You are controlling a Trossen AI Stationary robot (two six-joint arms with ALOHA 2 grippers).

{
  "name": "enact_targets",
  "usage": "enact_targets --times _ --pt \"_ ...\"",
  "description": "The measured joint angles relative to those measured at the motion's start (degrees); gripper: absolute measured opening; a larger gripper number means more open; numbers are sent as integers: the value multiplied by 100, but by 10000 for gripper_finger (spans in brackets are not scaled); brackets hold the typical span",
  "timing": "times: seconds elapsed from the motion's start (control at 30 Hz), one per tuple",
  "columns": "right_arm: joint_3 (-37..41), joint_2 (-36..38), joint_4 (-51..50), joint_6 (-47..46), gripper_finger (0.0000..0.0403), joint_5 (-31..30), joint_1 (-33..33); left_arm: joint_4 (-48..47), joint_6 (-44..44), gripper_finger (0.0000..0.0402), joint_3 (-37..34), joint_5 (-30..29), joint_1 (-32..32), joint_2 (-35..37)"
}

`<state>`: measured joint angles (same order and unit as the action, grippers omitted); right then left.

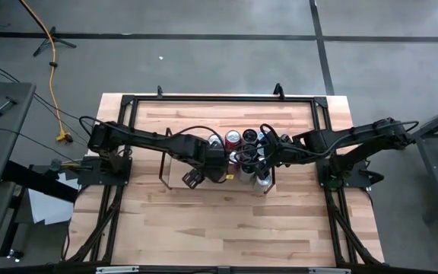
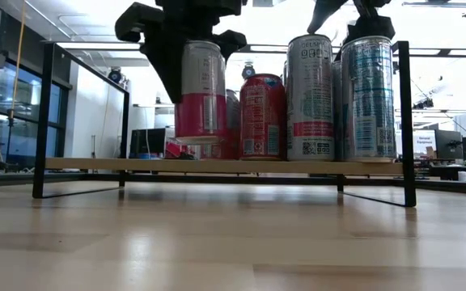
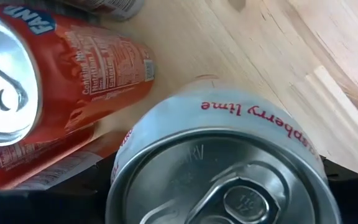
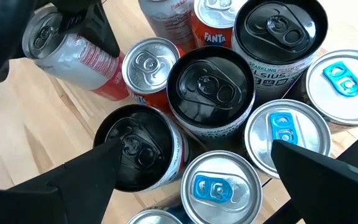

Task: Place canned beverage on shelf
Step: Put the pink soda can aligned with the other pink soda can on the shelf

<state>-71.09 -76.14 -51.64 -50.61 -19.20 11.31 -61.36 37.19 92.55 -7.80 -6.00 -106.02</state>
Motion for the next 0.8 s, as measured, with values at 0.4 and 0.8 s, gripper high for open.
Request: enact_targets --times 0.4,0.8 --pt "0 0 2 4 399 -26 0 154 -437 276 0 -86 4 9" --pt "0 0 25 -37 399 -28 0 -170 -654 276 -4 158 289 -59"
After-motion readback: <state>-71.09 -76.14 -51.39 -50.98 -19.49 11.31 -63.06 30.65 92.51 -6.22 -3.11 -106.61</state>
